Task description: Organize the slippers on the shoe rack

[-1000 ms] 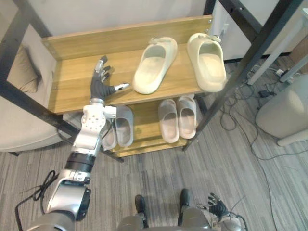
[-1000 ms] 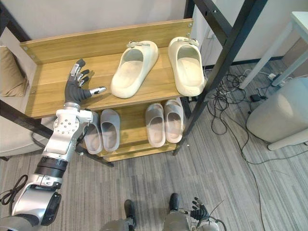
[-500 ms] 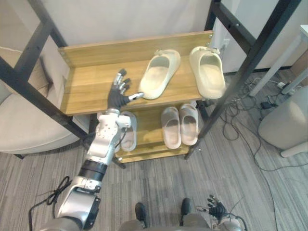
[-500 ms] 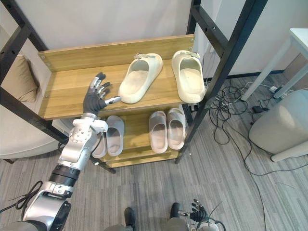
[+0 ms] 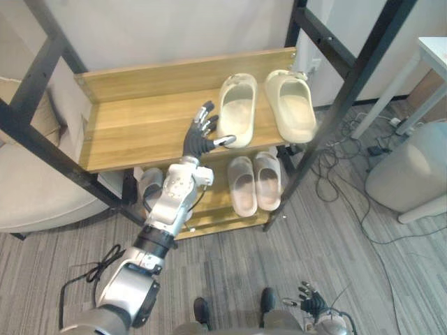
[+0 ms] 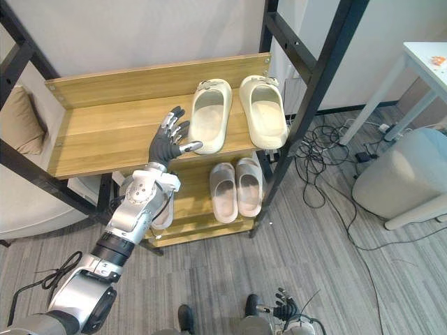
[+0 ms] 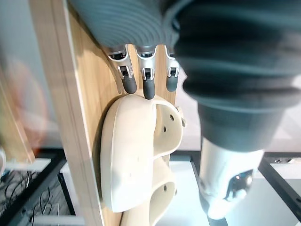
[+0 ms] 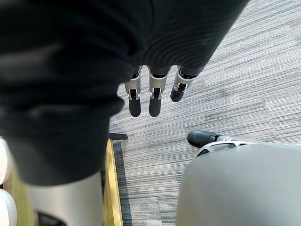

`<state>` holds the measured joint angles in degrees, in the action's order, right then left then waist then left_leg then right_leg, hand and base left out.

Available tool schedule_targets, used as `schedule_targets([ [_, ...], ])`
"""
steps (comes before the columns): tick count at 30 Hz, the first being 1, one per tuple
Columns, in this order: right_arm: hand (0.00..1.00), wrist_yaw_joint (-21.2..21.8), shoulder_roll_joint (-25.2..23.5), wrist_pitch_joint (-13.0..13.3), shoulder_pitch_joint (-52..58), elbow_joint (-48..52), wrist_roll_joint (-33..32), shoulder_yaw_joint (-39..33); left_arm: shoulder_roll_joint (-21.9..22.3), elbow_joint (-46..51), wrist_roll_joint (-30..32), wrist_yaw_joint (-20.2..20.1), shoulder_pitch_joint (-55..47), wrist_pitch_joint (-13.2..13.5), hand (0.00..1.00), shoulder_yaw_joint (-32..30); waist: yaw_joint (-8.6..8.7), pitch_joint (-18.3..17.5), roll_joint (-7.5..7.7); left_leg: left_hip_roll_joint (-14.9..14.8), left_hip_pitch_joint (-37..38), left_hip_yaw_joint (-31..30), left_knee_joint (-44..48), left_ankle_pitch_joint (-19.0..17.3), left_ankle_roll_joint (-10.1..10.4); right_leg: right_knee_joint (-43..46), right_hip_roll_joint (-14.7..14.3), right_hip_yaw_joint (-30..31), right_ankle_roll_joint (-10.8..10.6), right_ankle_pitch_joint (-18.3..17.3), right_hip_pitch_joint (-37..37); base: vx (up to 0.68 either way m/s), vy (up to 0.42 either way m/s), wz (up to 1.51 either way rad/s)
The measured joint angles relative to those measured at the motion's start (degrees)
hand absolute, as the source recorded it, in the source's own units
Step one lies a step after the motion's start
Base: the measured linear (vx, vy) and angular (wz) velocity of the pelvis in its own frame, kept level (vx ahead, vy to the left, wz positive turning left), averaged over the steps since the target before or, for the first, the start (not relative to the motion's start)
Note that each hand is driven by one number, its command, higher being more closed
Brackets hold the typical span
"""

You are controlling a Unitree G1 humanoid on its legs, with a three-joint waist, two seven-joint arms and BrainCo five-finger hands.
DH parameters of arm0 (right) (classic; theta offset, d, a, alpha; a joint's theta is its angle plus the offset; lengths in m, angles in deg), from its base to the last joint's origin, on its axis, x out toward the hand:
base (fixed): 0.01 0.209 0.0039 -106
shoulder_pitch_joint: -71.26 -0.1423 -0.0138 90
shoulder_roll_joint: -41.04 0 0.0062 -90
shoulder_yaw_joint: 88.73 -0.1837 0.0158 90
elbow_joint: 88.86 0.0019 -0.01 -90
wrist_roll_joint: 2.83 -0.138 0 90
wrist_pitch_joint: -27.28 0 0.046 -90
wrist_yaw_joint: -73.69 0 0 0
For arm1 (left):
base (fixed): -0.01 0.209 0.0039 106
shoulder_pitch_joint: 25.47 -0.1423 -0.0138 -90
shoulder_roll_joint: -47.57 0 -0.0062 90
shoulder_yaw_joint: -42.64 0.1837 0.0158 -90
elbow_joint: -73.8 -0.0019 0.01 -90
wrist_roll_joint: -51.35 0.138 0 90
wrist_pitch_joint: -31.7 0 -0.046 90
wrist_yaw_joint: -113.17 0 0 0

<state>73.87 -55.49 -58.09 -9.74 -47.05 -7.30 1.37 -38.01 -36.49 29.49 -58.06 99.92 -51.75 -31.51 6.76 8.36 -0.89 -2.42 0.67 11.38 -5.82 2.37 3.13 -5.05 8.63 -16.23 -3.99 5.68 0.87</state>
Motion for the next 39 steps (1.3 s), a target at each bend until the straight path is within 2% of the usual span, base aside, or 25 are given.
schedule_targets([
  [7,0.0,-0.18,-0.13,-0.15,0.02,-0.01,-0.02,-0.08,1.59,-0.94,-3.68,1.18,1.39,0.02,0.0,-0.04,0.52,0.06,0.09,0.0,-0.07,0.89,-0.01,-0.02,0.02,0.0,-0.01,1.02,-0.06,0.29,0.69,-0.03,-0.007,-0.07],
  [13,0.0,-0.2,-0.22,-0.14,0.01,0.0,-0.06,-0.19,1.67,-0.95,-3.73,1.13,1.46,0.0,0.0,-0.31,0.76,0.08,0.12,0.01,-0.06,0.83,-0.01,-0.03,0.04,0.0,-0.01,0.99,-0.11,0.33,0.63,0.0,0.0,0.0],
  [21,0.0,-0.13,-0.4,-0.14,0.06,0.0,-0.06,-0.59,0.81,-0.95,-2.99,1.09,1.32,-0.29,0.0,-3.25,0.61,0.09,0.15,0.0,0.12,0.16,0.0,-0.02,0.02,0.01,-0.01,0.34,-0.12,0.29,0.03,-0.01,-0.007,0.03],
  [24,0.0,0.12,-0.39,-0.14,0.05,0.0,-0.06,-0.5,-0.75,-0.53,-2.91,1.06,0.59,-0.3,0.0,-3.7,0.48,0.09,0.15,-0.01,0.34,-0.29,0.0,-0.02,0.03,0.01,-0.01,-0.21,-0.2,0.17,-0.45,-0.01,-0.005,0.08],
  [31,0.0,0.61,-0.2,-0.14,0.16,-0.03,-0.05,-0.21,-1.77,10.7,-2.99,0.78,-8.28,-0.22,0.0,-5.16,-0.65,0.08,0.16,0.08,0.39,-2.22,0.0,0.01,0.02,0.02,0.11,-2.02,-0.55,-0.43,-1.58,-0.01,-0.007,0.14],
  [35,0.0,0.94,-0.14,-0.16,0.06,-0.11,-0.02,0.18,-1.82,19.01,-3.76,-0.98,-15.1,0.33,0.0,-4.29,-1.29,-0.08,0.34,0.13,0.65,-3.81,0.0,0.01,0.02,0.02,0.14,-3.54,-0.56,-0.98,-2.81,0.01,-0.004,0.2],
  [39,0.0,1.09,-0.12,-0.16,-0.16,-0.2,-0.01,0.57,-1.77,24.73,-6.49,-4.65,-23.27,0.45,0.0,-2.7,-3.33,-0.43,0.41,0.12,0.69,-4.29,0.0,0.01,0.03,0.02,0.14,-4.11,-0.41,-1.22,-3.12,0.0,-0.001,0.06],
])
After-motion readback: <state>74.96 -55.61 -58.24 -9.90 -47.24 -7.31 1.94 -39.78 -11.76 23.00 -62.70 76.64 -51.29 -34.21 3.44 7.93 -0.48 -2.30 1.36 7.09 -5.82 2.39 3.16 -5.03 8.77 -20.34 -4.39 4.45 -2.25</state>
